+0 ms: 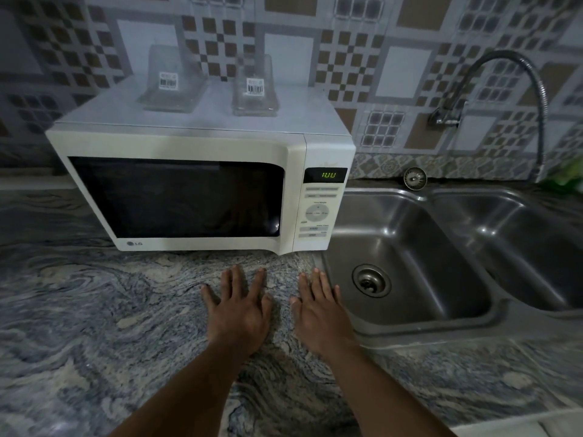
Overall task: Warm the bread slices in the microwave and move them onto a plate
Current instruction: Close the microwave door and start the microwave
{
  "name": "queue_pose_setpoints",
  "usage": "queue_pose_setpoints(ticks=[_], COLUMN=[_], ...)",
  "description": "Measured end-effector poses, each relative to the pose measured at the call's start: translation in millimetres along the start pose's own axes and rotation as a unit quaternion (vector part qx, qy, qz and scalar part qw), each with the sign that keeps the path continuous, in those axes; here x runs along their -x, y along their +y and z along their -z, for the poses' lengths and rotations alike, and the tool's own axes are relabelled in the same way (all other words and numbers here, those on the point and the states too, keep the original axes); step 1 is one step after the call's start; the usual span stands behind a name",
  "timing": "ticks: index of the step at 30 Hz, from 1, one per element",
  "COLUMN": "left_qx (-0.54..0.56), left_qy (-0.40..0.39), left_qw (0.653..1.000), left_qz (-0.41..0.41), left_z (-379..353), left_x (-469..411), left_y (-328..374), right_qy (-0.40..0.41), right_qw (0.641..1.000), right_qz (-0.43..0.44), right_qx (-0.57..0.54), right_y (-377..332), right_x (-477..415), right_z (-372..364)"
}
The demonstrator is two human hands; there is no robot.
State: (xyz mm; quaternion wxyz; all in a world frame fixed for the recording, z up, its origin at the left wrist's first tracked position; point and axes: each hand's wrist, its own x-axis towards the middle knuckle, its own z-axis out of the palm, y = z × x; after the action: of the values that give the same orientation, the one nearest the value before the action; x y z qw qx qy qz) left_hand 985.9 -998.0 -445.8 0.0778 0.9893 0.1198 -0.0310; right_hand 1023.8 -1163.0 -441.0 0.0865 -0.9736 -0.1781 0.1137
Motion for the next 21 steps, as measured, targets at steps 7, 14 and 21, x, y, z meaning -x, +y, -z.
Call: queue_pose_setpoints(ticks=[7,14,21], left_qx=[0.007,0.001,-0.015], left_qy=[0.01,-0.012,-0.001], left_qw=[1.0,1.0,1.0], left_qz=[0.001,0.022,-0.021], left_z=[-1,9,-5], left_x=[0,-6,-11], left_y=[-1,14,28], right_qy=[0.011,0.077,0.243], right_qw=[1.0,0.988,0.868], right_qz=[0.003,0.006,-0.157], right_qx=[-0.006,-0.13,-0.403], right_y=[-2,1,2], right_x=[0,-4,-47], right_z=[1,11,60])
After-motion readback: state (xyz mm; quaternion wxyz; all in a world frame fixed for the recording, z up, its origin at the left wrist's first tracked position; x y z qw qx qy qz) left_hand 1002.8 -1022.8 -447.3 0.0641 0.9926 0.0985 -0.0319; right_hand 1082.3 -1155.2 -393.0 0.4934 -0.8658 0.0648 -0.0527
